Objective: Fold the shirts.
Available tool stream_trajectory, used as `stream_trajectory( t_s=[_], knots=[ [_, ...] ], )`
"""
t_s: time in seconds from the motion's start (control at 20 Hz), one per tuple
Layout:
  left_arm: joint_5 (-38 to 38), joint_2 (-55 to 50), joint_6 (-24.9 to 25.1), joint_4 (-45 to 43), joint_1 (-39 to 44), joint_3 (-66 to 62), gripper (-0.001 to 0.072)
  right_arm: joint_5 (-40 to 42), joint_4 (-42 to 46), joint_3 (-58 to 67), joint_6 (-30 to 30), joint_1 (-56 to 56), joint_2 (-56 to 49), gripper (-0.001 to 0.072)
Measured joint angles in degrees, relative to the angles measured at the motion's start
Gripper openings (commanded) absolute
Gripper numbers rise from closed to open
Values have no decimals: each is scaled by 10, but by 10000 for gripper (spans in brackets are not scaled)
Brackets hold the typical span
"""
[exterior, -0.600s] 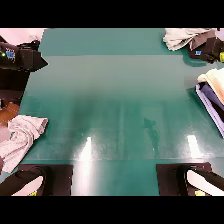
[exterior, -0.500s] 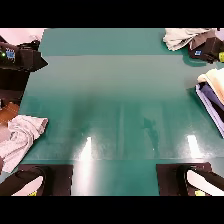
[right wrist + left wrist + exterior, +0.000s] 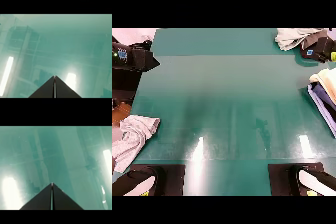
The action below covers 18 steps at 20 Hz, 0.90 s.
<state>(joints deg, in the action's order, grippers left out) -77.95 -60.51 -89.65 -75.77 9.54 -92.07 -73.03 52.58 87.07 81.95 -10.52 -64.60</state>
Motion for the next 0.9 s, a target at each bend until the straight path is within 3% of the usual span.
stream_trajectory(
  t_s=[0.05, 0.1, 0.15, 0.2, 0.35, 0.55, 0.9],
  knots=[
    [0, 0, 0, 0, 0, 0, 23, 0, 0, 0, 0, 0, 0, 15],
    [5, 0, 0, 0, 0, 0, 77, 0, 0, 0, 0, 0, 0, 15],
    [6, 0, 0, -1, 0, 0, 413, -1, 0, 0, 0, 0, 0, 15],
    [4, 0, 0, -3, 0, 0, 558, -2, 0, 0, 0, 0, 0, 15],
    [-50, 2, -5, -44, 0, 19, 551, -4, 0, 0, -1, 0, 0, 14],
    [-110, 35, -28, -167, 0, 138, 552, -4, 0, 0, -8, 0, 0, 15],
    [-85, 107, -94, -315, -1, 437, 552, -5, 0, 0, -22, 0, 0, 15]
  ],
)
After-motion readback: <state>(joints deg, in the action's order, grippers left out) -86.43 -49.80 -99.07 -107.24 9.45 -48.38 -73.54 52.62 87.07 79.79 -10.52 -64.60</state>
